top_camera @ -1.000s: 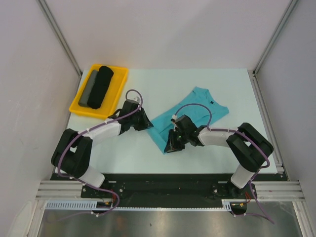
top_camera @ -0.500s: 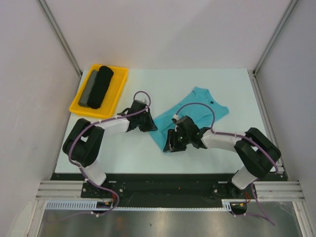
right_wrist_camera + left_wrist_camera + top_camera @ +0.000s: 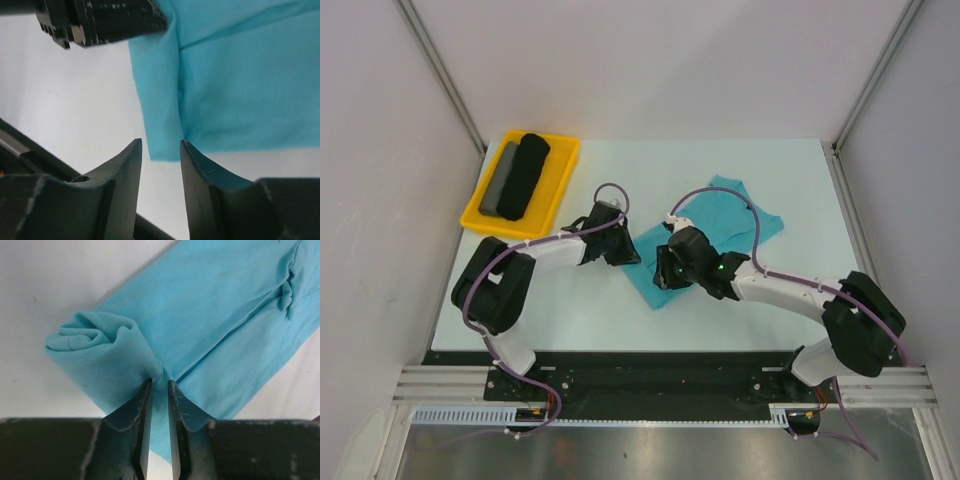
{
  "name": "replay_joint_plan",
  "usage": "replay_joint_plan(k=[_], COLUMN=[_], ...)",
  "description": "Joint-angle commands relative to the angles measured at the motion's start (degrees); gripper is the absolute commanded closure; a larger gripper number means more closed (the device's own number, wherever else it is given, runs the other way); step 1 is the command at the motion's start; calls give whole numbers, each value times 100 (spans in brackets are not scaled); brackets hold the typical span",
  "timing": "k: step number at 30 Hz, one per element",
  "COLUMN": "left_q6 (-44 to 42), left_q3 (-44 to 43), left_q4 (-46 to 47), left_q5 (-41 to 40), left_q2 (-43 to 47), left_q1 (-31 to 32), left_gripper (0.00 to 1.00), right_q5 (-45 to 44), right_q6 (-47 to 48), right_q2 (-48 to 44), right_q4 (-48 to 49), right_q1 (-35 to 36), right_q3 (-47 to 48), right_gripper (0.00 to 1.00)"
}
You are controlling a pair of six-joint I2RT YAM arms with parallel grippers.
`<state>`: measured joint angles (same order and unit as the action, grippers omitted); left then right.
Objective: Roll the t-shirts
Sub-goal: Roll the T-shirt to the center of the board.
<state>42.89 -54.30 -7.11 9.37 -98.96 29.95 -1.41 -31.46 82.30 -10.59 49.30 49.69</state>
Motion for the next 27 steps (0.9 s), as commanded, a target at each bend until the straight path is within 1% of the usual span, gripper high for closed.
replay_joint_plan(k=[1,3,6,10,16,19,20,23,27], left_q6=[-106,-106,-106,-123,-141,-124,-115,-123,-71], left_q3=[-300,-335,-388,-423,-555,-616,-608,-520,-74], left_q4=[-79,-97,-106,-141,-202,-282,-290,-369,-387], left_q5=[-66,-75,-75,-93,-93,-23,-14,39,65], left_q2=[-115,-159,-185,-177,-80,148,331,648,1228], left_q1=[72,81,107,107,90,-7,-42,-218,-446], left_gripper=[77,77,77,77,73,63,59,54,52], right_q5=[-527,-606,-693,-931,-1037,-1037,-1028,-967,-949], right_q6=[378,369,316,141,26,0,-9,-9,0], right_q2=[549,786,1076,1288,1464,1525,1543,1561,1578], right_q4=[311,400,277,-30,-286,-338,-356,-347,-347], right_q1=[98,106,115,194,326,317,326,300,300], right_q3=[470,506,559,550,550,542,542,542,533], right_gripper=[61,61,64,72,76,78,79,80,80])
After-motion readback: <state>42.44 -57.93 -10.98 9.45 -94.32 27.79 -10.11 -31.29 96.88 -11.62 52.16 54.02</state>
